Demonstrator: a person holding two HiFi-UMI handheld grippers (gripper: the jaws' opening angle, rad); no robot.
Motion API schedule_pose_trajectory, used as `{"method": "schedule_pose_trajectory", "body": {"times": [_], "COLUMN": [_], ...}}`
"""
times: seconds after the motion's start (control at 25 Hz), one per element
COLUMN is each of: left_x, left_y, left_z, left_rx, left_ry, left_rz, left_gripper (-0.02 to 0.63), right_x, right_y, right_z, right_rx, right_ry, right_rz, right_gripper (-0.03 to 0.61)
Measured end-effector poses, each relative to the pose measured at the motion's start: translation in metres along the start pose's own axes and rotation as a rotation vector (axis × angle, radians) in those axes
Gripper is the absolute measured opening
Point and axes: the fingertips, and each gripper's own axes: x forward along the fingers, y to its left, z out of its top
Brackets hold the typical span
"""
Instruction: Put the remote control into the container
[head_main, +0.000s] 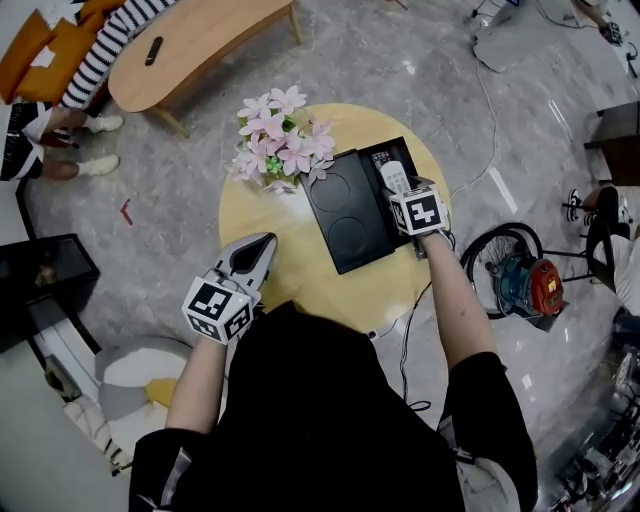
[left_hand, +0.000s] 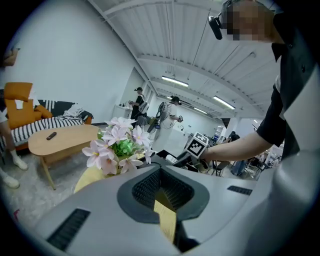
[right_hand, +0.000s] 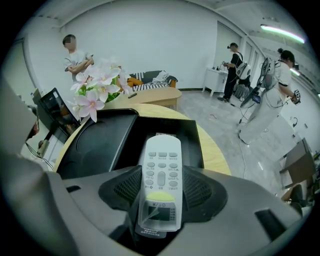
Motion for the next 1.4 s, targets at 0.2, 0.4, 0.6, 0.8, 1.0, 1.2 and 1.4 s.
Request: {"method": "schedule_pose_trajectory", "body": {"times": [0.2,0.4,0.6,0.8,1.0,1.2,1.4], "left_x": [-0.004,-0.007,-0.010,-0.011,-0.011,-0.013,-0.019], "left_y": [0.004,0.008,0.013,0.014,0.012,0.012,0.011], "left_z": [-0.008,-0.012,-0.014,-0.011,-0.001,0.014,0.027], "left_rx": [-0.014,-0.011,-0.011,-0.004,0.013,0.047,0.105], "left_ry": [0.023,0.035,0.039,0.027,0.002,-0.042,-0.079], "left_rz": [0.016,0.025,0.028,0.018,0.004,-0.013,-0.040], "left_gripper": [0.006,0.006,0.006,0.008,0.006,0.006,0.006], "right_x": [0.006,0.010,0.012,0.000,-0.020,-0.057,-0.107], "right_y": [0.002,0.002,0.003,0.002,0.005,0.004,0.008], "right_z": [-0.001,-0.001,-0.004,0.005,0.015,0.027,0.035], "right_rx": [0.016,0.011,-0.013,-0.002,0.022,0.147,0.266], "right_ry": [0.014,0.004,-0.009,-0.050,-0.100,-0.221,-0.377], "right_rz": [0.007,0.002,-0.004,-0.023,-0.026,-0.012,0.015], "right_gripper": [0.261,0.261,0.261,0.261,0.262,0.261,0.259]}}
